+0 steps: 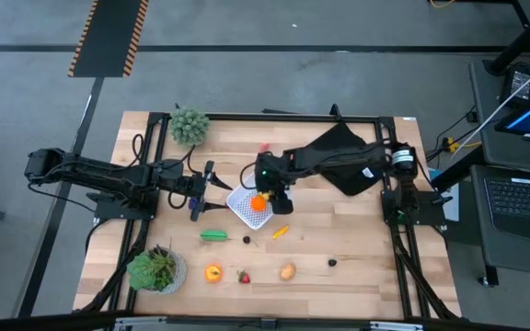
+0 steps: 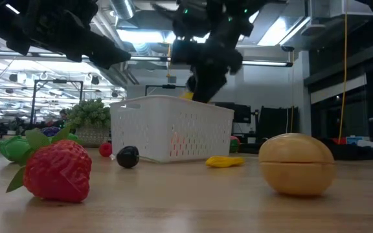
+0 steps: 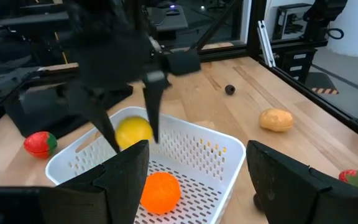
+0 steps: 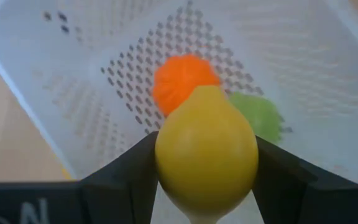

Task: Pick and placing Produce into tupperware
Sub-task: Put the lemon into the white bin, then put the grapes into the white bin

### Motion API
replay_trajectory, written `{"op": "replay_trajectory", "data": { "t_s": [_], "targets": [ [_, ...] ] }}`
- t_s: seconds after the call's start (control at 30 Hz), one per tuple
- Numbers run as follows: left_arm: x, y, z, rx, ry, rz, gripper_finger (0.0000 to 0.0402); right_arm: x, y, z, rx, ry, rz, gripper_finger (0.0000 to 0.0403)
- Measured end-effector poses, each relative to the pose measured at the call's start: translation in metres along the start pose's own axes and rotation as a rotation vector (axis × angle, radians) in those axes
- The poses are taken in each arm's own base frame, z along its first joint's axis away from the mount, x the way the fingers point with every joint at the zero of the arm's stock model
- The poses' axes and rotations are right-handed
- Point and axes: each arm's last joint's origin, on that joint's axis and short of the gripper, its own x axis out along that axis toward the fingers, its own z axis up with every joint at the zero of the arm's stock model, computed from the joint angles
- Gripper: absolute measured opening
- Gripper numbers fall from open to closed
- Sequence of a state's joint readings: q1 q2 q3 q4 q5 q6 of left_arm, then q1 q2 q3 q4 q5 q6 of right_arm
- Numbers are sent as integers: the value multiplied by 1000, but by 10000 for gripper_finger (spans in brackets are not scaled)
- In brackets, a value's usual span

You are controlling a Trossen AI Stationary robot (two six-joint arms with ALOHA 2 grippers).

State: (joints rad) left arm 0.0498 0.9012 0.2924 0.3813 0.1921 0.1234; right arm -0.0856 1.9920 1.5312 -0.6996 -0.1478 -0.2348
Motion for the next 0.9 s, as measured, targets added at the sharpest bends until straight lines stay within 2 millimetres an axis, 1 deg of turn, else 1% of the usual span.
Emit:
{"op": "replay_trajectory", "data": {
  "t_s": [0.07,0.13,0.37,0.63,0.9],
  "targets": [
    [0,0,0,0,0,0,261,7,0,-2,-9,22,9,207],
    [0,0,0,0,0,0,261,9,-1,-3,-8,24,16,207],
    [0,0,0,0,0,0,261,10,3,-2,-30,24,44,210],
    [0,0,0,-1,0,0,261,10,5,-1,-19,13,74,247],
    [0,0,0,-13,0,0,261,10,5,-1,-12,15,73,251]
  ]
}}
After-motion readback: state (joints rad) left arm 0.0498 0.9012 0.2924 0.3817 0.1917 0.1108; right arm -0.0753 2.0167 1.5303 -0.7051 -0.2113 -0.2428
